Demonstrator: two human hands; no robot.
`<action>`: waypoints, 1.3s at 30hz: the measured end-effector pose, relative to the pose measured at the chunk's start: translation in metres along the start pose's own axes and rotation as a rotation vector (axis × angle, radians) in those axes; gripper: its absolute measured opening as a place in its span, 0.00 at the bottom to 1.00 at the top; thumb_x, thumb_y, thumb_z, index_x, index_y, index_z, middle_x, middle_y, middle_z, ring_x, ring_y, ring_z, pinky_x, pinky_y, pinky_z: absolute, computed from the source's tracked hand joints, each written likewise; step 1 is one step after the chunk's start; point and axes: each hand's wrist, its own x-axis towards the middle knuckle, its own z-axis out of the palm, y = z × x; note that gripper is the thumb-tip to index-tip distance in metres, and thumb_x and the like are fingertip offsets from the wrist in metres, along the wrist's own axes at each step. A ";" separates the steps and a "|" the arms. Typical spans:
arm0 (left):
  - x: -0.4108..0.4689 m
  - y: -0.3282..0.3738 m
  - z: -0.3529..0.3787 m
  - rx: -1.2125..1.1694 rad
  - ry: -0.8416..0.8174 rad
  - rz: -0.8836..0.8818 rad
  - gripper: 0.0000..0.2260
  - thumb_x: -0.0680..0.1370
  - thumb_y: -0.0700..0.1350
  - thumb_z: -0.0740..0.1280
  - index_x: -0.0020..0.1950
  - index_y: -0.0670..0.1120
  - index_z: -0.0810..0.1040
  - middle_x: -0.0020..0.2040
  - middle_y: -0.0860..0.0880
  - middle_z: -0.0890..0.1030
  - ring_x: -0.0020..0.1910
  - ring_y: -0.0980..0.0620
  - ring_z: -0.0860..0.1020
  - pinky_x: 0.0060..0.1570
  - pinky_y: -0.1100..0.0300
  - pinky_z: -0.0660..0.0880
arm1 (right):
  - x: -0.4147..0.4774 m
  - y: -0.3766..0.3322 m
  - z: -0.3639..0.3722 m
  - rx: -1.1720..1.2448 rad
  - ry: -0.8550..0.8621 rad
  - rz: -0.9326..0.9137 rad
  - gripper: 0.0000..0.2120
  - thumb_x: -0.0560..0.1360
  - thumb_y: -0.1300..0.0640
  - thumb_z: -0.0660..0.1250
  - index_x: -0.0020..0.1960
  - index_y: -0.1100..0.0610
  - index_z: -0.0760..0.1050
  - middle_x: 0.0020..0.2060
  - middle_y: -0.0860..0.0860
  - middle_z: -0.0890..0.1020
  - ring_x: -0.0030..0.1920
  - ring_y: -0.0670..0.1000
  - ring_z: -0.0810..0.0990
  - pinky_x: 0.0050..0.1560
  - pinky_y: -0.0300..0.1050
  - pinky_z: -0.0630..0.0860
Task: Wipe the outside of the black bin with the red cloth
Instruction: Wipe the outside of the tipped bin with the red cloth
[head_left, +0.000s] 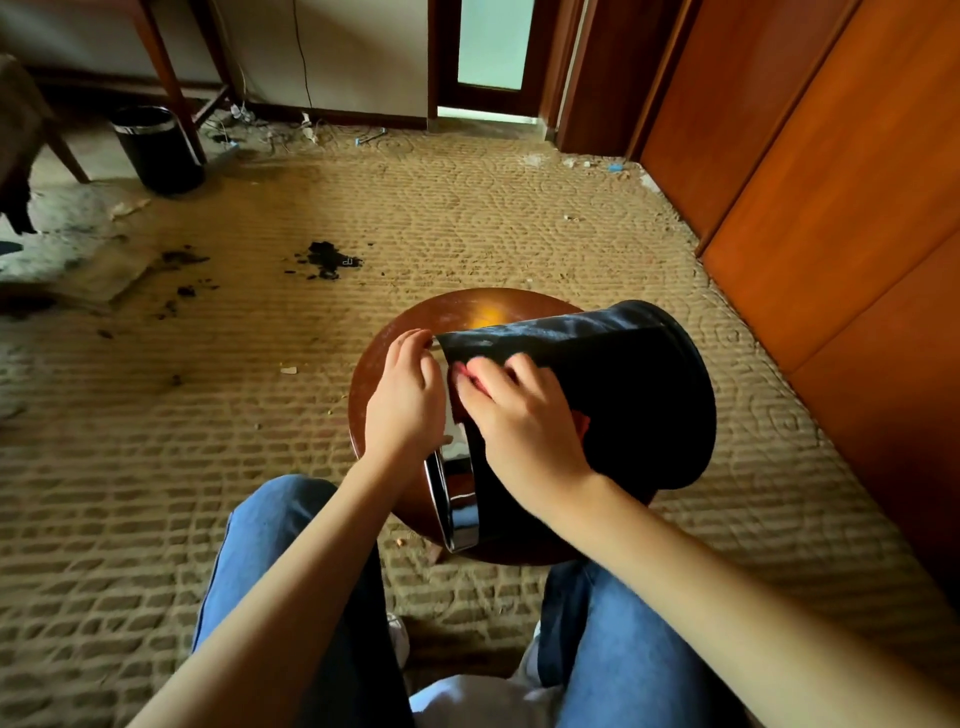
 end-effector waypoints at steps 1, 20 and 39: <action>0.002 0.000 0.000 -0.013 0.003 -0.010 0.18 0.82 0.41 0.51 0.70 0.44 0.69 0.70 0.48 0.69 0.68 0.52 0.69 0.60 0.63 0.62 | -0.012 0.000 -0.004 0.018 0.008 -0.038 0.14 0.76 0.65 0.58 0.51 0.61 0.81 0.48 0.55 0.81 0.41 0.57 0.75 0.38 0.48 0.71; 0.002 -0.003 -0.002 0.023 0.005 0.031 0.18 0.80 0.45 0.51 0.68 0.45 0.71 0.69 0.49 0.72 0.66 0.50 0.70 0.63 0.55 0.66 | -0.001 0.043 -0.014 0.120 -0.096 0.075 0.12 0.69 0.68 0.62 0.44 0.59 0.82 0.42 0.54 0.80 0.39 0.59 0.75 0.33 0.46 0.73; 0.002 -0.004 0.004 -0.051 0.034 0.004 0.17 0.82 0.42 0.52 0.69 0.45 0.70 0.69 0.48 0.71 0.66 0.52 0.70 0.60 0.63 0.63 | 0.006 0.131 -0.052 -0.140 -0.334 0.582 0.12 0.76 0.65 0.60 0.56 0.58 0.77 0.54 0.58 0.74 0.54 0.61 0.72 0.53 0.51 0.71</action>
